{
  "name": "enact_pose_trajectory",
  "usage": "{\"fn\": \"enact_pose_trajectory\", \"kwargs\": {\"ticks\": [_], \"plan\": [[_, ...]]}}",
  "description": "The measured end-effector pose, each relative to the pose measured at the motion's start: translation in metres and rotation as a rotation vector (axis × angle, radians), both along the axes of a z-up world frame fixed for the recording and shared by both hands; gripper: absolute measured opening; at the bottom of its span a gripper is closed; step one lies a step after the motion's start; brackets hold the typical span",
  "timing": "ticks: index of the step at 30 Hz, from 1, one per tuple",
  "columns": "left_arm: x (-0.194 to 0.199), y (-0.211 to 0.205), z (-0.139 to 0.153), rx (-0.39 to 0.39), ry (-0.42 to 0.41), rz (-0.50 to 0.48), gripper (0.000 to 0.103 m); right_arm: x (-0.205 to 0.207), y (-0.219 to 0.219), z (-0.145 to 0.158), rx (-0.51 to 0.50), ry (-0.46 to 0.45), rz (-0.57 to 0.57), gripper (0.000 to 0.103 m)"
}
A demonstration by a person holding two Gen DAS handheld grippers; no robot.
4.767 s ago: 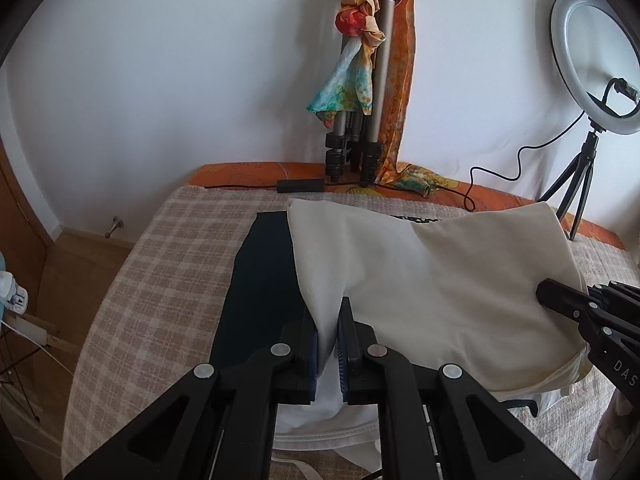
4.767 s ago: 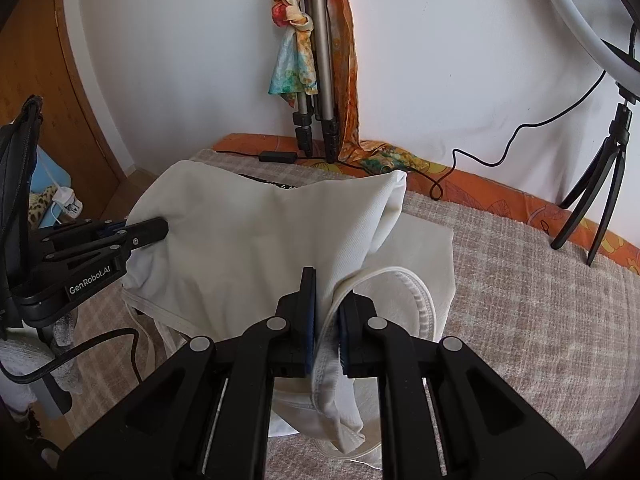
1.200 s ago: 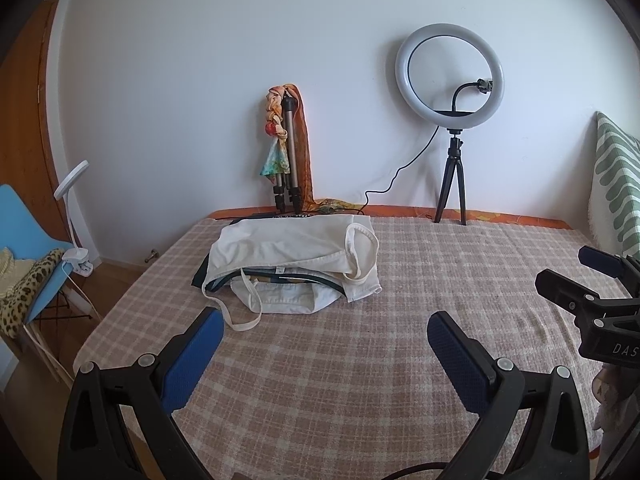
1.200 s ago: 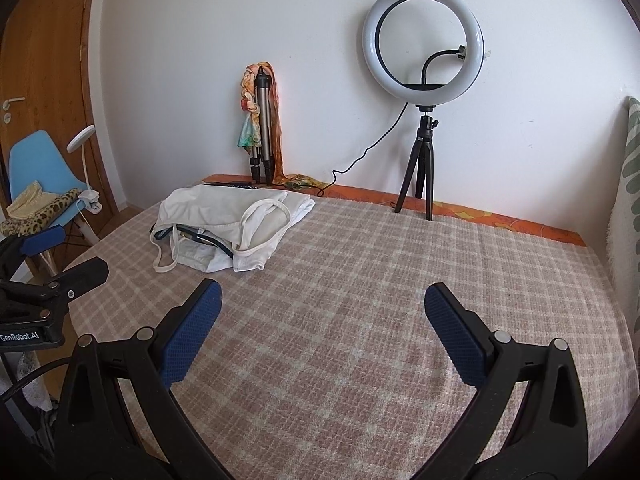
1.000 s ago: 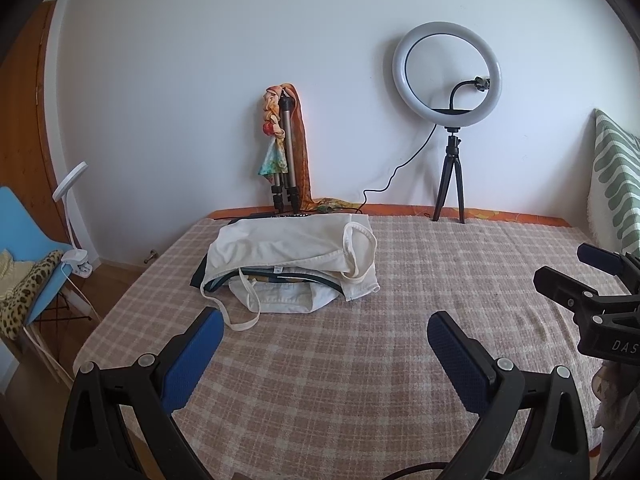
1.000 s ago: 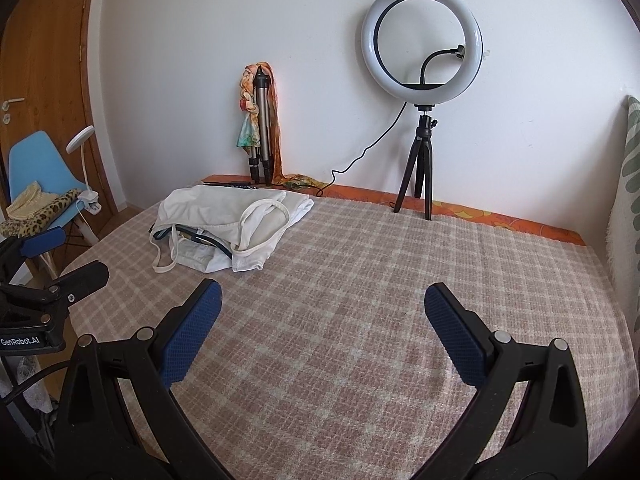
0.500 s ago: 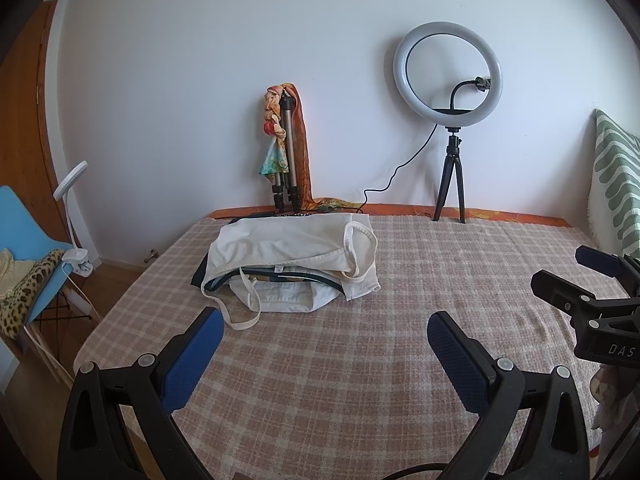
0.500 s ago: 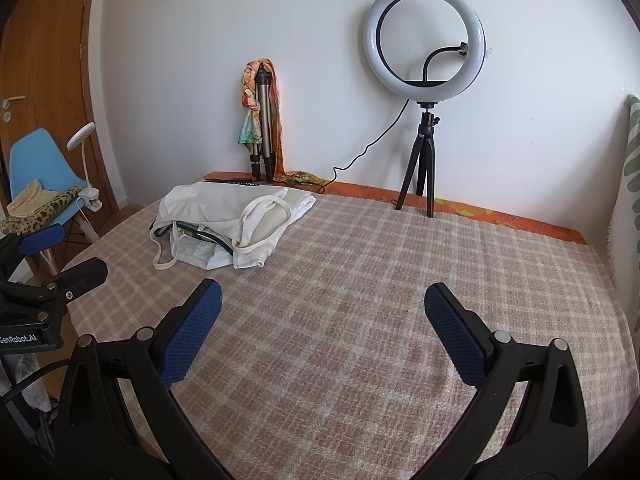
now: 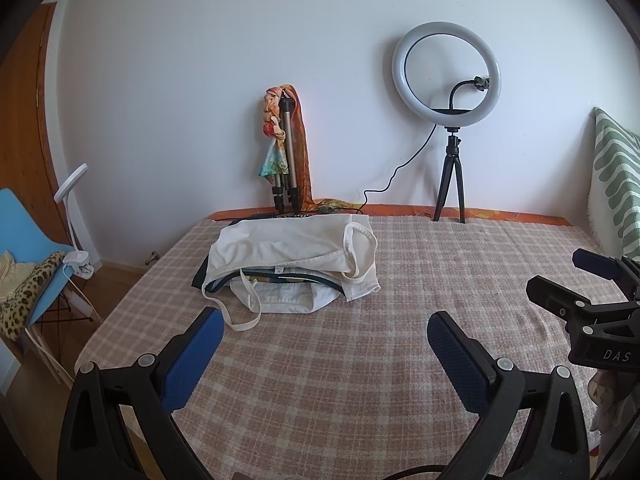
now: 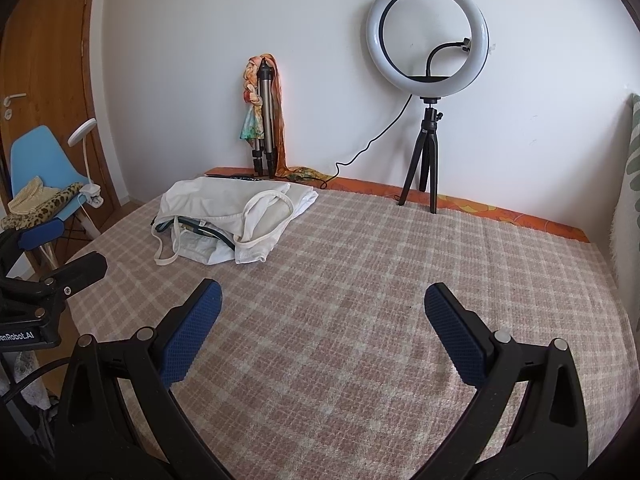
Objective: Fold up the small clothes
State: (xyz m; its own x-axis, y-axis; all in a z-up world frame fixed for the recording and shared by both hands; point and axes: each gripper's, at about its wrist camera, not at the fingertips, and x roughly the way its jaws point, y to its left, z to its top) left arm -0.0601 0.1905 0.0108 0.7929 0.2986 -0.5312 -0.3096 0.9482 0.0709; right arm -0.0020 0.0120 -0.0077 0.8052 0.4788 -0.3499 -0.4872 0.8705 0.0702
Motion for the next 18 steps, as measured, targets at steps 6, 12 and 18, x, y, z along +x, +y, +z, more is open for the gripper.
{"fn": "enact_pose_trajectory", "kwargs": {"ticks": [6,12,18], "plan": [[-0.0006,0.0008,0.0002,0.0,-0.002,0.003,0.103,0.0001,-0.0003,-0.003,-0.002,0.0,0.006,0.103],[-0.0007,0.0004,0.0001,0.002,0.0,0.003,0.103,0.0002,-0.0005,-0.0025,-0.003,0.001,0.007,0.103],[-0.0011,0.001,0.0001,-0.001,0.0,0.003,0.103,0.0006,-0.0007,-0.0033,-0.004,0.0,0.009,0.103]]}}
